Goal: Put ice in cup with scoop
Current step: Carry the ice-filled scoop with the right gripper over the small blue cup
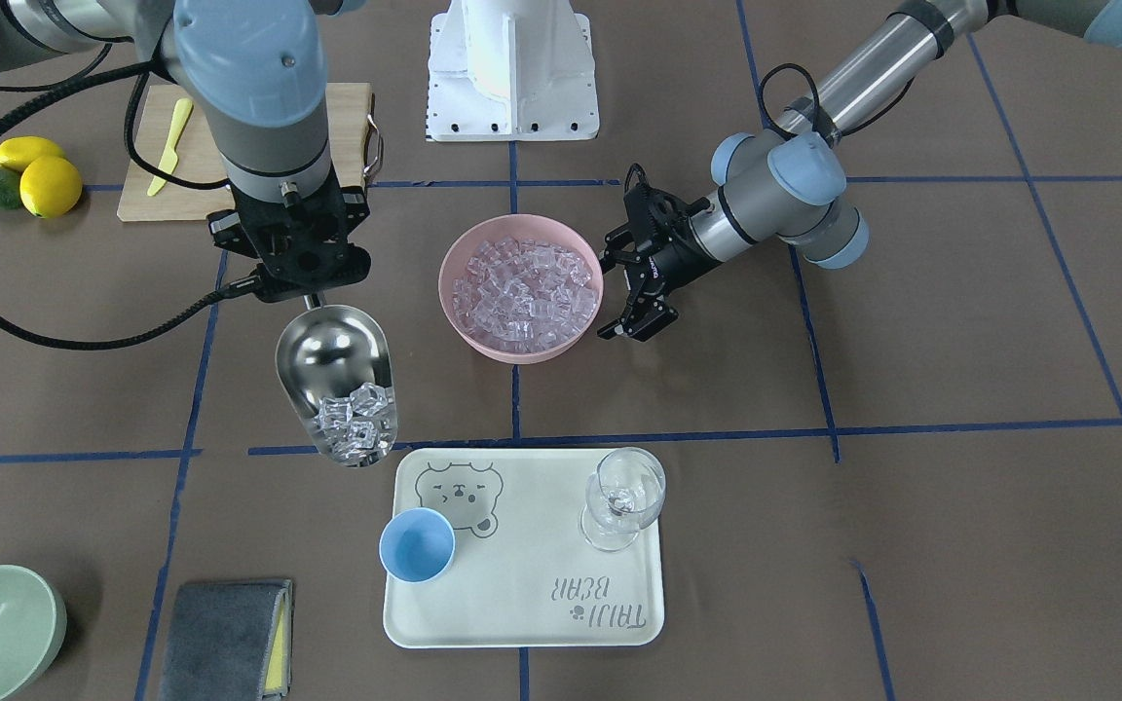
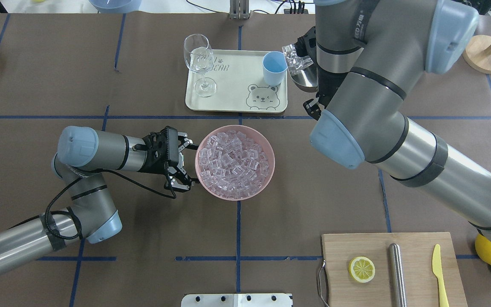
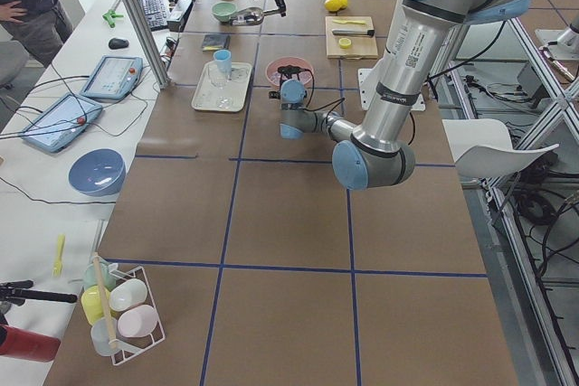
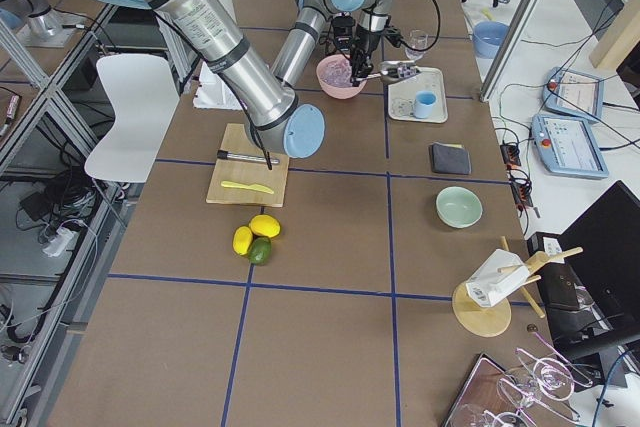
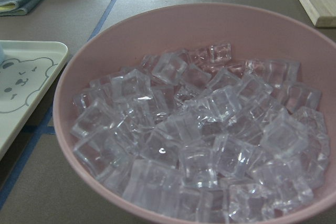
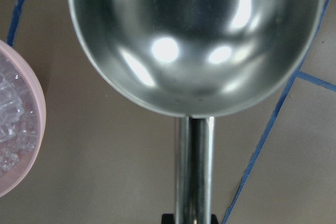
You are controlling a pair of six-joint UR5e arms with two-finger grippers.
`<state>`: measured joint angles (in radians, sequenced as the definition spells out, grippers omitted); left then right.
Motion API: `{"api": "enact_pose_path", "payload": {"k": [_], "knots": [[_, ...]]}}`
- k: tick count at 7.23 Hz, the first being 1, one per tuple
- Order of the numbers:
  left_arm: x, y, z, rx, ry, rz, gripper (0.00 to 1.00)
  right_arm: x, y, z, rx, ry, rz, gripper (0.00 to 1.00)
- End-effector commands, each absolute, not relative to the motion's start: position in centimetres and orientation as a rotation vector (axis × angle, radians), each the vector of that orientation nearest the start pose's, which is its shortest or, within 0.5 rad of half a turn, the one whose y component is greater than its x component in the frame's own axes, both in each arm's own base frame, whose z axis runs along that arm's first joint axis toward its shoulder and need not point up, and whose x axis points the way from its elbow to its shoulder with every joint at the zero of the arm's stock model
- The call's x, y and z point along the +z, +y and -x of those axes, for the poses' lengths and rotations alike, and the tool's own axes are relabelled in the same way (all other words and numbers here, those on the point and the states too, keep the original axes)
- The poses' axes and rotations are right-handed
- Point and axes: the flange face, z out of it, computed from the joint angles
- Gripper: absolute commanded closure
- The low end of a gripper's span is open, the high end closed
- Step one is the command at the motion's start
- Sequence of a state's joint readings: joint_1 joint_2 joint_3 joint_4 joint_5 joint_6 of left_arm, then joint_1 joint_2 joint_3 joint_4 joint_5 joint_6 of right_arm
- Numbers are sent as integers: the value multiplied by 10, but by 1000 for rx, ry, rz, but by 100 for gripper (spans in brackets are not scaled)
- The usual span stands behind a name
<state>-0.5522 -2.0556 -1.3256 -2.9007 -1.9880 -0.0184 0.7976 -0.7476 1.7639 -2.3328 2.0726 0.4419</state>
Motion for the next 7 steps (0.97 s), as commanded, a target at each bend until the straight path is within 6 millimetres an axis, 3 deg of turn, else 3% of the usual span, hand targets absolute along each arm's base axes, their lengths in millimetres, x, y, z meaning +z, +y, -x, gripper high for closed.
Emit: {"api": "enact_pose_path", "payload": {"k": [1, 4, 7], "knots": [[345, -431, -522, 1095, 1119, -1257, 0, 196, -548, 392, -496, -498, 86, 100], [344, -430, -520, 1094, 1125, -1272, 0, 209, -583, 411, -530, -416, 128, 100], [343, -429, -520, 1094, 1128, -1279, 0, 217, -590, 414, -622, -375, 148, 100]]}}
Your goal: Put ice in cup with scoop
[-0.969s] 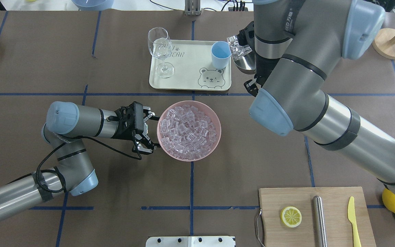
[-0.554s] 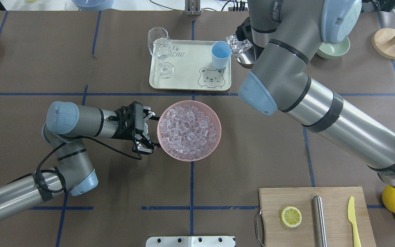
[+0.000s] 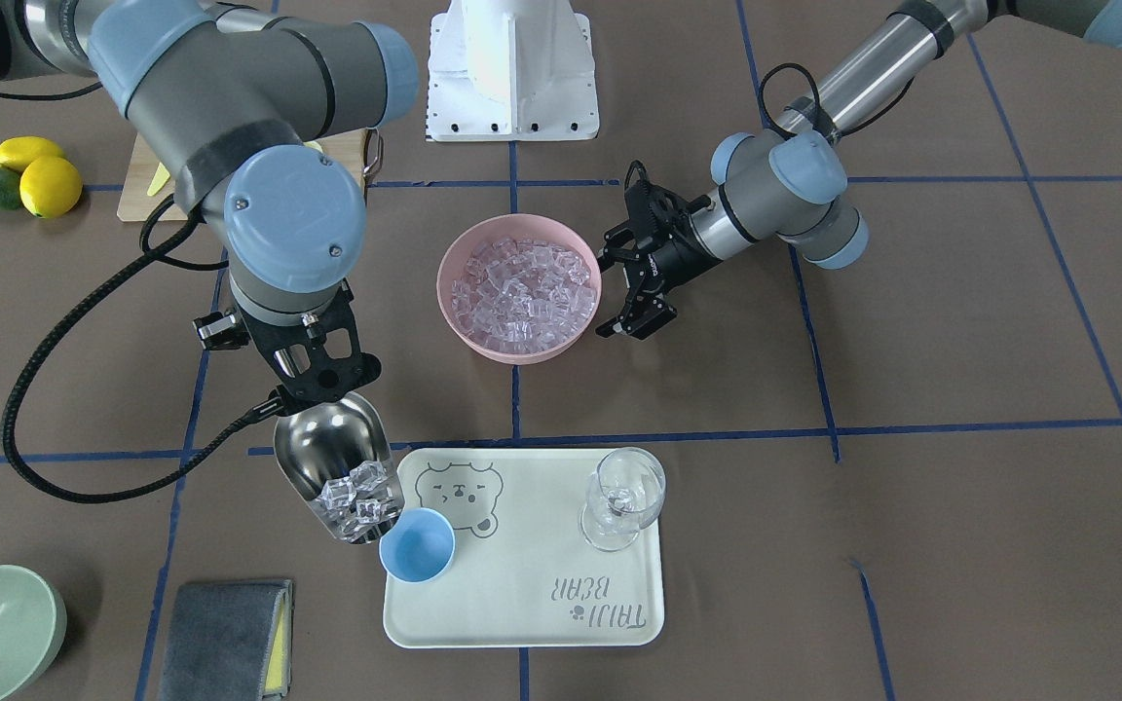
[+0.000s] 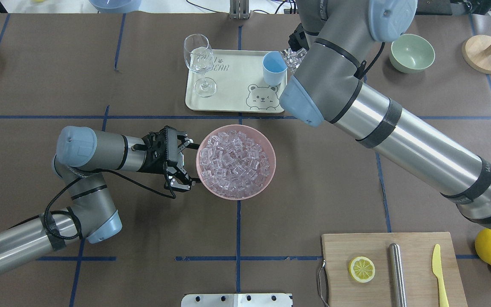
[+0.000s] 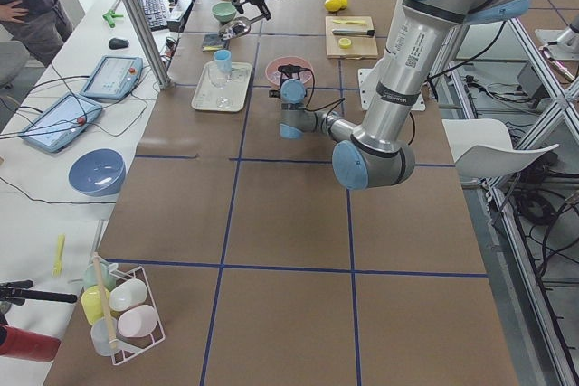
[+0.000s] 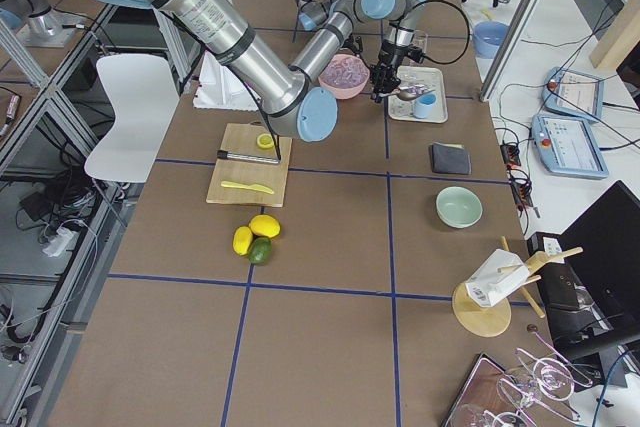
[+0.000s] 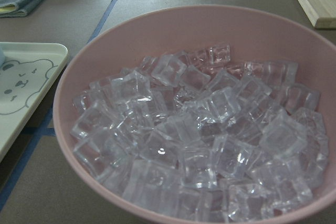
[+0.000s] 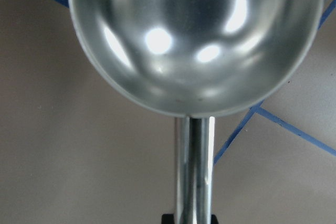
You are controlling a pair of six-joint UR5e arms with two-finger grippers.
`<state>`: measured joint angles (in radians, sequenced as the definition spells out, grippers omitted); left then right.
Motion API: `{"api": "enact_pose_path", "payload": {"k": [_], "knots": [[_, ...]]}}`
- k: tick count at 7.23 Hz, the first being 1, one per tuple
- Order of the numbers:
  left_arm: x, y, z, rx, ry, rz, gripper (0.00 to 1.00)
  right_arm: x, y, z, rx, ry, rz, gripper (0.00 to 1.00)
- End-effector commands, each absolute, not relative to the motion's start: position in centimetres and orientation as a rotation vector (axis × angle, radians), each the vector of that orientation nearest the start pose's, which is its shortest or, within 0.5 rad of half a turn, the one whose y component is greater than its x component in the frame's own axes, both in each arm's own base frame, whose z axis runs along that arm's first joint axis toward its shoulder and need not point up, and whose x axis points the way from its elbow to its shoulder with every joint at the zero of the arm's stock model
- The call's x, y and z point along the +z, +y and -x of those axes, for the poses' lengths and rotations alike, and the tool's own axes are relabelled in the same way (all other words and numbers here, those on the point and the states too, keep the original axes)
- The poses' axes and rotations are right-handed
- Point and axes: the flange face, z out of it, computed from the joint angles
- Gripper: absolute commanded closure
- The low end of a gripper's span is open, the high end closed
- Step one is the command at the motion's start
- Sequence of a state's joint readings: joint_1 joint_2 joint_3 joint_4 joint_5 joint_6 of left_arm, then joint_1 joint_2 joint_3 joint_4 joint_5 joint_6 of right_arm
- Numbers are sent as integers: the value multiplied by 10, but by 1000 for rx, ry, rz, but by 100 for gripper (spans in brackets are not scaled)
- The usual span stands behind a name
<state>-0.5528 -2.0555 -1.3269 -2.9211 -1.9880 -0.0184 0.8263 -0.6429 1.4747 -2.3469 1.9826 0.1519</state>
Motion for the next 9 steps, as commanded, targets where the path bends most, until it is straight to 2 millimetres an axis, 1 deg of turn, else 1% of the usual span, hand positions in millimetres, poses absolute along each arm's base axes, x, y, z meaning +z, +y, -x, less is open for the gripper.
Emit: {"api": "enact_pose_path", "payload": {"k": [1, 2, 3, 4, 5, 7, 8, 9], "knots": [[343, -429, -520, 1093, 1128, -1280, 0, 215, -594, 414, -669, -331, 181, 100], [343, -429, -520, 1093, 1128, -1280, 0, 204, -594, 410, -694, -285, 211, 100], [343, -429, -520, 1093, 1128, -1280, 0, 198, -593, 407, -724, -276, 226, 100], [343, -429, -520, 1093, 1128, -1280, 0, 192, -600, 403, -758, -259, 243, 100], [343, -429, -520, 1093, 1128, -1280, 0, 183, -611, 406, -782, -244, 274, 100], [343, -429, -520, 1093, 1128, -1280, 0, 180, -612, 402, -848, -212, 295, 100], [343, -429, -520, 1093, 1128, -1280, 0, 178, -618, 389, -878, -212, 300, 100], [343, -430, -519, 1092, 1127, -1281, 0, 173, -623, 382, -892, -213, 309, 100]]}}
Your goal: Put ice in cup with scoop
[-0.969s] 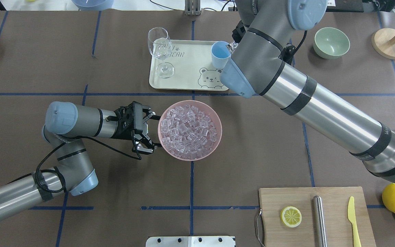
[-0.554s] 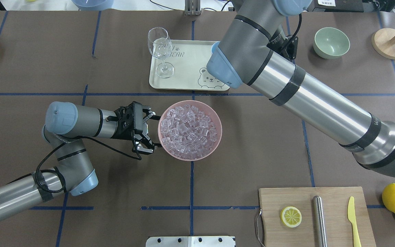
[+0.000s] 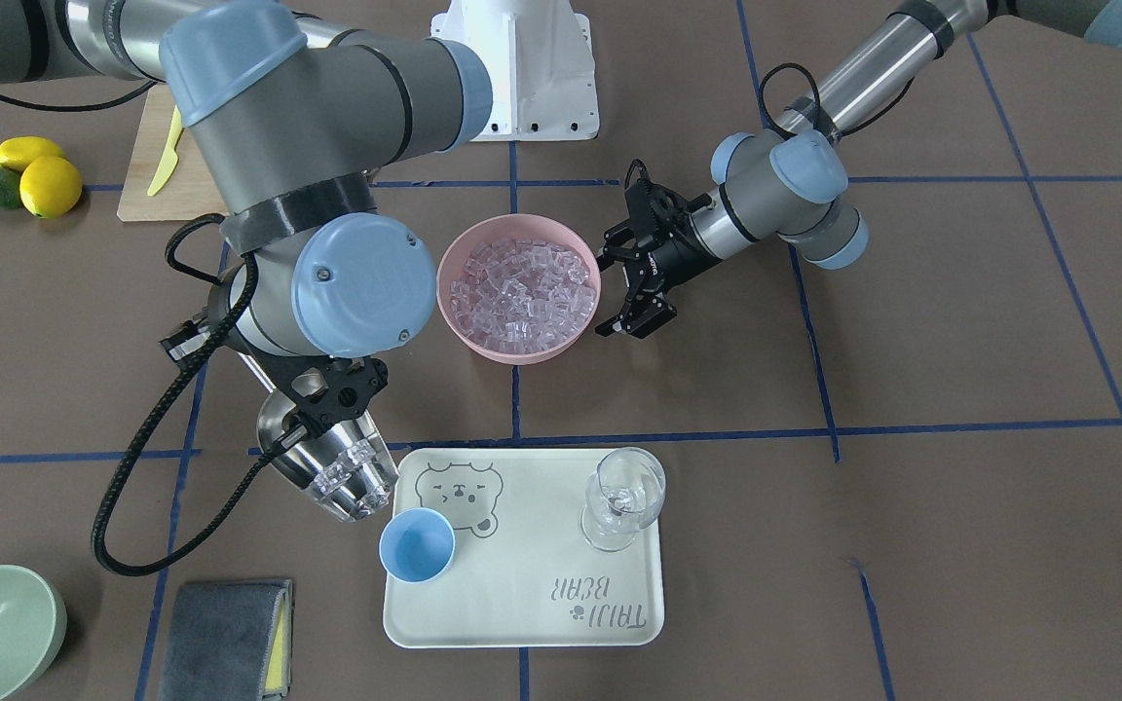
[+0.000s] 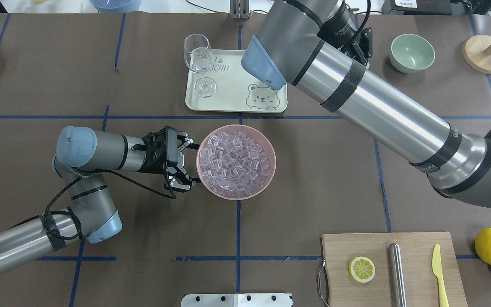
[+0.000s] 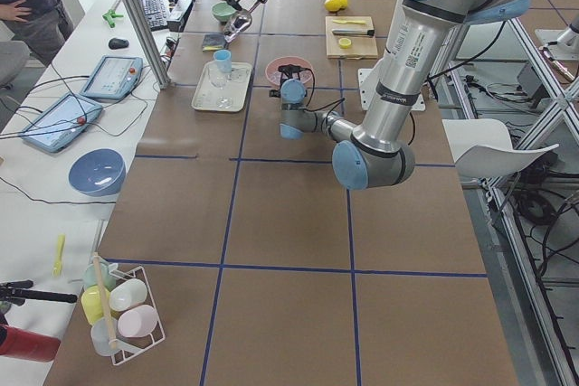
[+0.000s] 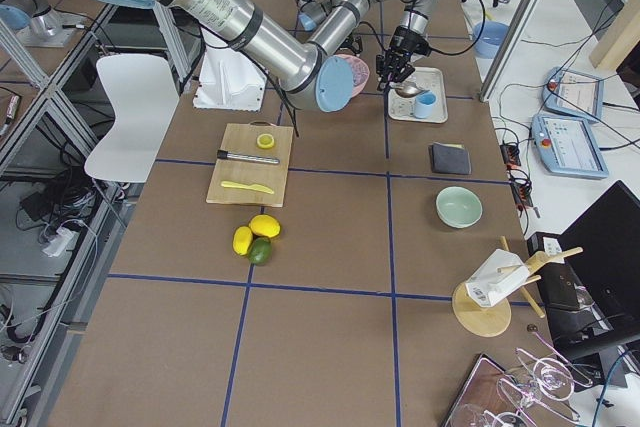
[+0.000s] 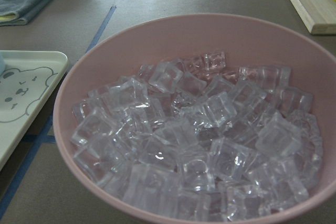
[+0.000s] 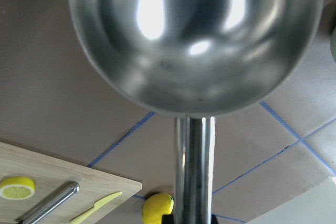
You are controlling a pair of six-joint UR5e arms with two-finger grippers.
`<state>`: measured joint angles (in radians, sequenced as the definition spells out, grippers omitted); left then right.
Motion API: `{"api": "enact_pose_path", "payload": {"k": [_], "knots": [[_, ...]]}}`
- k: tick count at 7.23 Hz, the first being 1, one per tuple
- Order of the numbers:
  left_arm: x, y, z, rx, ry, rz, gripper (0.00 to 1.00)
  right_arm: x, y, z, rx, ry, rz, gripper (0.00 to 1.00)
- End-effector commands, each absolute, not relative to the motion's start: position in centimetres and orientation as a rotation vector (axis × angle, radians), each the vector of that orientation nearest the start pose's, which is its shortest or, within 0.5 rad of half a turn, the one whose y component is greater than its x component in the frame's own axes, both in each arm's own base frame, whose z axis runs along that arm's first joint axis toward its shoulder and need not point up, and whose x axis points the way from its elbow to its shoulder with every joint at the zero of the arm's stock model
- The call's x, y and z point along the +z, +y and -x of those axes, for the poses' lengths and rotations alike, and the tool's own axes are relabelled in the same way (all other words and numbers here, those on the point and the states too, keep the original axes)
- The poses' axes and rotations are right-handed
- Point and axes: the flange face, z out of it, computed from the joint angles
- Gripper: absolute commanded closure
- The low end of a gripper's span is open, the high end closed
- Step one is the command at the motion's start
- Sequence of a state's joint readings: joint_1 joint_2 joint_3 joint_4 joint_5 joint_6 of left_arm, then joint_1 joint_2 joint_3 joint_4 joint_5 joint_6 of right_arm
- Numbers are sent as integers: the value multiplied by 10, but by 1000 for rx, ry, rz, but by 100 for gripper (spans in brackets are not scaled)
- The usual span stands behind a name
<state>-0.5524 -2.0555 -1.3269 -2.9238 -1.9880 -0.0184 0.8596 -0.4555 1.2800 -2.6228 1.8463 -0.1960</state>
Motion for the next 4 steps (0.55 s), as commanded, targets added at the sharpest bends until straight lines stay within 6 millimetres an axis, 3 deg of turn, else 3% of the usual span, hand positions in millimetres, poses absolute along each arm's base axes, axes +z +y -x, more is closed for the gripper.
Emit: {"api": "enact_pose_path", "payload": {"k": [1, 4], "knots": [[343, -430, -519, 1092, 1127, -1281, 0, 164, -634, 374, -883, -215, 316, 100], [343, -429, -520, 1093, 1128, -1280, 0, 159, -643, 378, -941, -182, 341, 100]]}}
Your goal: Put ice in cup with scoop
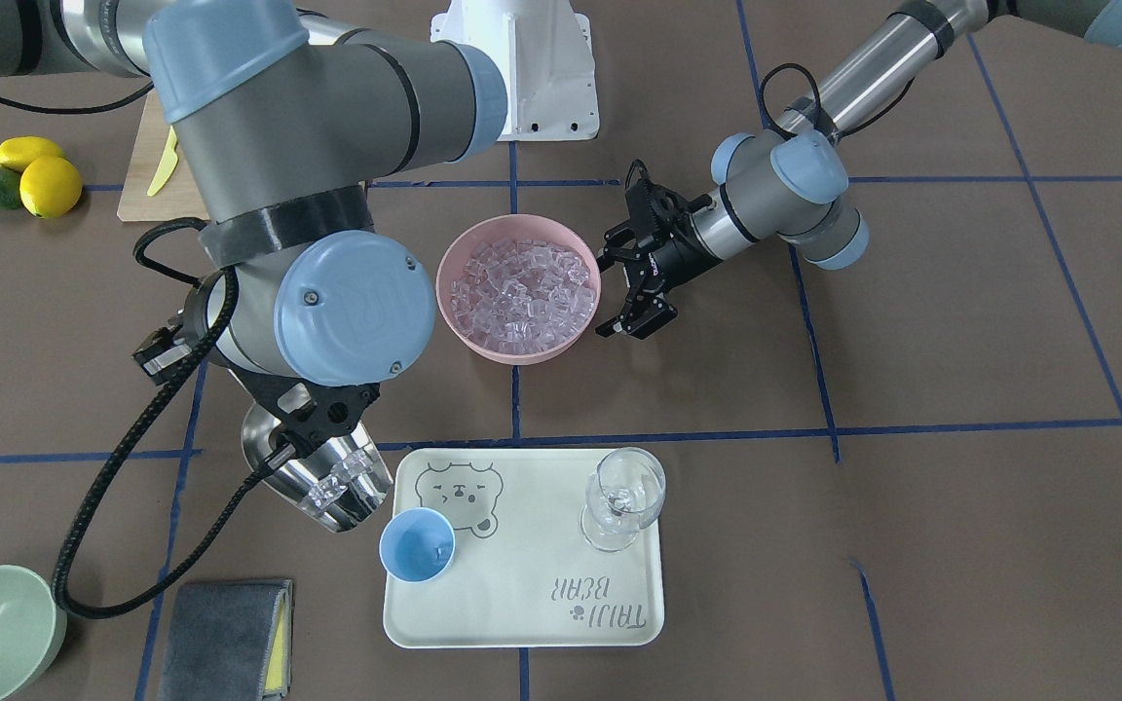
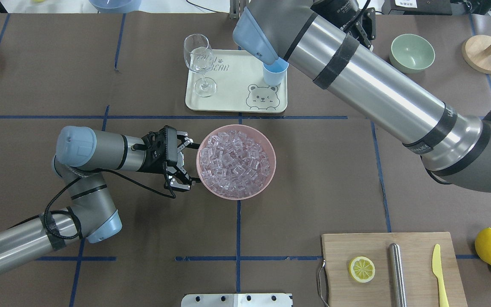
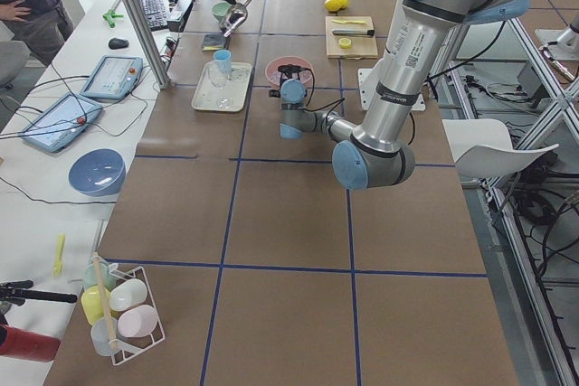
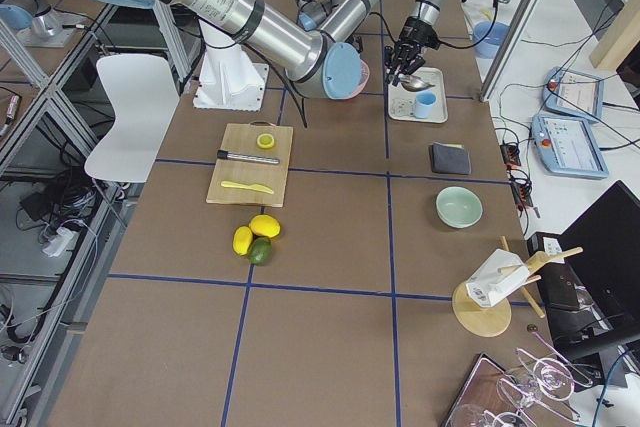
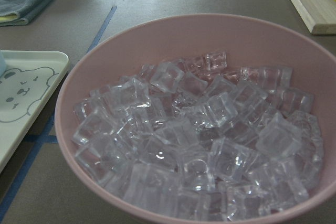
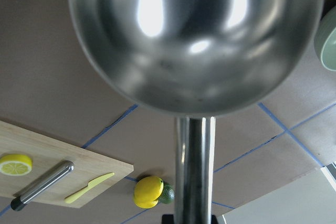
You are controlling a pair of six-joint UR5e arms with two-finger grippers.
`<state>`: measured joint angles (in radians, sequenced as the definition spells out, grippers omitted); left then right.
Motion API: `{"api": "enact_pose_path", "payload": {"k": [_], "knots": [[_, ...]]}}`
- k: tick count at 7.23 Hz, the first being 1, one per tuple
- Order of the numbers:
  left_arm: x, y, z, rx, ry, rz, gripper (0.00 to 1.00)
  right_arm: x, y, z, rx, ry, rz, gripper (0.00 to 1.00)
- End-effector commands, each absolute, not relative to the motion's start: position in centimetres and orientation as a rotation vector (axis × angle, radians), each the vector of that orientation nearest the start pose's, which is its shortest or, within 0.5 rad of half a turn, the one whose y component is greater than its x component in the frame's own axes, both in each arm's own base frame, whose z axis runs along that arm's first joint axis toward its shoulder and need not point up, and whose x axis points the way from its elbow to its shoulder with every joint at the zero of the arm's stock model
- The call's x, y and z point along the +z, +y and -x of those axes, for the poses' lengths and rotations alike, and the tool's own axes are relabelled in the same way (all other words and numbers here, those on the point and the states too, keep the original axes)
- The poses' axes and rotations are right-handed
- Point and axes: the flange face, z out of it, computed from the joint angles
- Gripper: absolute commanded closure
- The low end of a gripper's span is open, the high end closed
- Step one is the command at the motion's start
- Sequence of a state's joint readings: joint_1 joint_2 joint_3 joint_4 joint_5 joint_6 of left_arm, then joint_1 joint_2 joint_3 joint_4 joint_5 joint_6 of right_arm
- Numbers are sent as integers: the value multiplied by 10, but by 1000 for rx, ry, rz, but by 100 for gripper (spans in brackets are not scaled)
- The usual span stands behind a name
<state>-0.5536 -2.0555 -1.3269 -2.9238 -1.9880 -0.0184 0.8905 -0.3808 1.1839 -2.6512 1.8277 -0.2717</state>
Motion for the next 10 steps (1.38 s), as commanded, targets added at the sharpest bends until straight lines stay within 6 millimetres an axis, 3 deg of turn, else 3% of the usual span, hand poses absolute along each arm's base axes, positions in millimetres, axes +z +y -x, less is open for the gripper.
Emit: {"api": "enact_pose_path", "payload": {"k": [1, 10], "knots": [[343, -430, -519, 1092, 1127, -1281, 0, 161, -642, 375, -1009, -164, 356, 100], [343, -429, -520, 1095, 1130, -1279, 0, 159, -642, 375, -1021, -173, 356, 100]]}}
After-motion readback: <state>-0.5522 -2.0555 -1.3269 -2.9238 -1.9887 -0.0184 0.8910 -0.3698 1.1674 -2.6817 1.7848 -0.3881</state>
